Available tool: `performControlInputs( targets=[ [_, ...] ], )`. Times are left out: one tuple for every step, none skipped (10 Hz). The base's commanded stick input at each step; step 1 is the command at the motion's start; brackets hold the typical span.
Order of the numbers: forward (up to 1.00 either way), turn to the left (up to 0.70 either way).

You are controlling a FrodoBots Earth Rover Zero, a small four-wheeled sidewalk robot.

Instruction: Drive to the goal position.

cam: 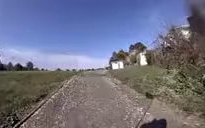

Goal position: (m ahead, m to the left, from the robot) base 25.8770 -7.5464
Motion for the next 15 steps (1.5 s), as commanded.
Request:
performControlInputs(
  targets=[
    [0.70,0.00],
    [0.70,0.00],
    [0.70,0.00],
    [0.70,0.00],
    [0.70,0.00],
    [0.70,0.00],
    [0.70,0.00],
    [0.70,0.00],
    [0.70,0.00],
    [0.70,0.00],
    [0.70,0.00],
    [0.70,0.00],
    [0.70,0.00],
    [0.70,0.00],
    [0.70,0.00]
  ],
)
